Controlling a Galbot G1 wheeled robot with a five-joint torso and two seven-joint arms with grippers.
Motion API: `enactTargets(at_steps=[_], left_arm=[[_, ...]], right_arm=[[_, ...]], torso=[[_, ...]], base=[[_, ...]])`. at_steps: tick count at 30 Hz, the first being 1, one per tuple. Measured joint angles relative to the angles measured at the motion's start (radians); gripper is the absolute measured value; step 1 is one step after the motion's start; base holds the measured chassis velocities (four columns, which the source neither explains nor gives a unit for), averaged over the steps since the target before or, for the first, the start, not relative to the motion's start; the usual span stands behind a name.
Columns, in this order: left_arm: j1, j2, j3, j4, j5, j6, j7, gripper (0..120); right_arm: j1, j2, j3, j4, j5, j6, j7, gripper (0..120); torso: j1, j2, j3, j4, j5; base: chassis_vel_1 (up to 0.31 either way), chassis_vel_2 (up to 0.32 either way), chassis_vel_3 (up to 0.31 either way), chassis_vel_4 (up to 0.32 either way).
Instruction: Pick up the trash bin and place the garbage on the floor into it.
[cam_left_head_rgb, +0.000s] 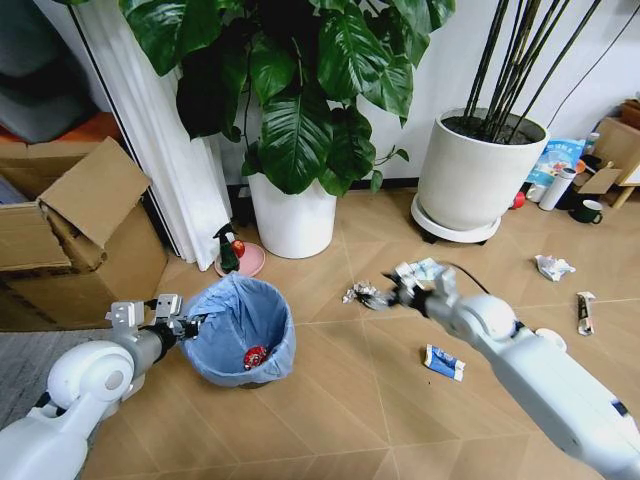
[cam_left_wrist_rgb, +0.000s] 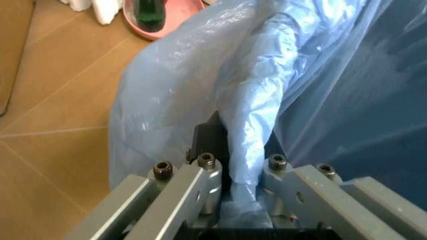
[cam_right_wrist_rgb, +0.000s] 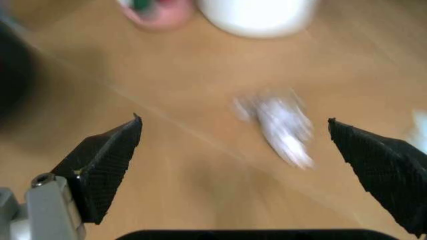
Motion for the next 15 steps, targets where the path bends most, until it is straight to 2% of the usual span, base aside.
enactTargets(at_steps=[1,2,4,6,8,11,15], left_arm=[[0.007,-0.004,0.000,-0.003,0.003,0.000,0.001,2],[0.012,-0.006,0.000,-0.006,0.006,0.000,0.002,2],[0.017,-0.011,0.000,-0.012,0.010,0.000,0.003,2],[0.026,-0.019,0.001,-0.016,0.016,0.000,0.003,2],[0.035,-0.027,0.004,-0.024,0.022,0.000,0.003,2],[0.047,-0.035,0.009,-0.029,0.031,0.000,0.003,2],[0.052,-0.038,0.014,-0.033,0.037,0.000,0.000,2]], right_arm=[[-0.030,0.000,0.022,-0.021,-0.021,0.006,-0.003,100],[-0.056,-0.001,0.049,-0.043,-0.044,0.016,-0.004,100],[-0.083,-0.001,0.080,-0.073,-0.073,0.032,-0.004,100],[-0.110,0.001,0.117,-0.116,-0.112,0.051,-0.005,100],[-0.125,0.006,0.141,-0.153,-0.146,0.067,-0.008,100],[-0.132,0.019,0.159,-0.198,-0.167,0.077,-0.014,100],[-0.114,0.047,0.158,-0.268,-0.194,0.080,-0.021,100]], torso=[[0.000,0.000,0.000,-0.0006,0.0006],[0.000,0.000,0.000,0.0002,0.0022],[0.000,0.000,0.000,-0.0002,0.0021],[0.000,0.000,0.000,-0.0001,-0.0002],[0.000,0.000,0.000,0.0000,0.0018],[0.000,0.000,0.000,0.0000,0.0001],[0.000,0.000,0.000,0.0002,0.0015]], base=[[0.000,0.000,0.000,0.000],[0.000,0.000,0.000,0.000],[0.000,0.000,0.000,0.000],[0.000,0.000,0.000,0.000],[0.000,0.000,0.000,0.000],[0.000,0.000,0.000,0.000],[0.000,0.000,0.000,0.000]])
